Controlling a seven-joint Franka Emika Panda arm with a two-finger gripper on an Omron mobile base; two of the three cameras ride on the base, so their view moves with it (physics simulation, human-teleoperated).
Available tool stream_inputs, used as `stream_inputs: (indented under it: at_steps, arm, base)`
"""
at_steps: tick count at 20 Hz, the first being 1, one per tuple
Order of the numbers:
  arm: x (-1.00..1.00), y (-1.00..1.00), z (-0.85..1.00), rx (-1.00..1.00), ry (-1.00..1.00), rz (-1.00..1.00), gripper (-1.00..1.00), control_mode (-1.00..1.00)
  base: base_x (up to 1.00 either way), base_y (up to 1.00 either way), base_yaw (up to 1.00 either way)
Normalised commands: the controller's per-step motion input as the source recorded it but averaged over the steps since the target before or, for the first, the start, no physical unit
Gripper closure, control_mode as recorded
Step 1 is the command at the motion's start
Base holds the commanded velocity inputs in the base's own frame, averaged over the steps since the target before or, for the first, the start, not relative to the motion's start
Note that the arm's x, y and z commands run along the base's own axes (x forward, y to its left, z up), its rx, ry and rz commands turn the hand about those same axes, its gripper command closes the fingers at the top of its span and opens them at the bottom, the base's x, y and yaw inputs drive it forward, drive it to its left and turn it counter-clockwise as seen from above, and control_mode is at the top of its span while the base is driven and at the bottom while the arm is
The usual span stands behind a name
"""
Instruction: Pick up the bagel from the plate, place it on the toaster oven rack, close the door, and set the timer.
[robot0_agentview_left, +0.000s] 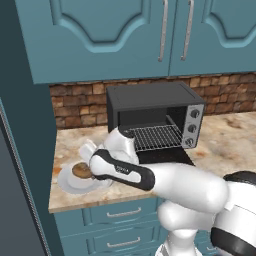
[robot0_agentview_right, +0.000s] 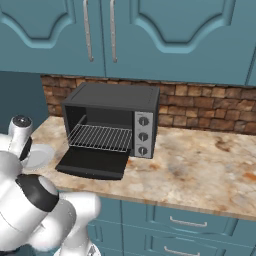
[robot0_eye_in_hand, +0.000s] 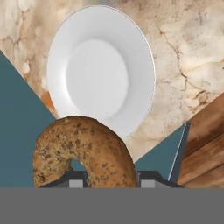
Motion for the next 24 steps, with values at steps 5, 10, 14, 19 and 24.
stream_inputs:
  at_steps: [5, 10, 14, 19, 24]
  arm:
    - [-0.28, -0.33, 1.0, 0.0, 0.17, 0.0, 1.0, -1.0]
    - [-0.05, -0.4, 1.0, 0.0, 0.12, 0.0, 1.0, -1.0]
    - [0.01, -0.64, 0.74, -0.06, 0.05, 0.0, 1.0, -1.0]
    - [0.06, -0.83, 0.13, -0.15, 0.03, 0.0, 1.0, -1.0]
    - [0.04, -0.77, 0.0, -0.03, -0.05, 0.02, 1.0, -1.0]
  base:
    - [0.0, 0.0, 0.0]
    - [0.0, 0.0, 0.0]
    - [0.0, 0.0, 0.0]
    - [0.0, 0.0, 0.0]
    - [0.0, 0.0, 0.0]
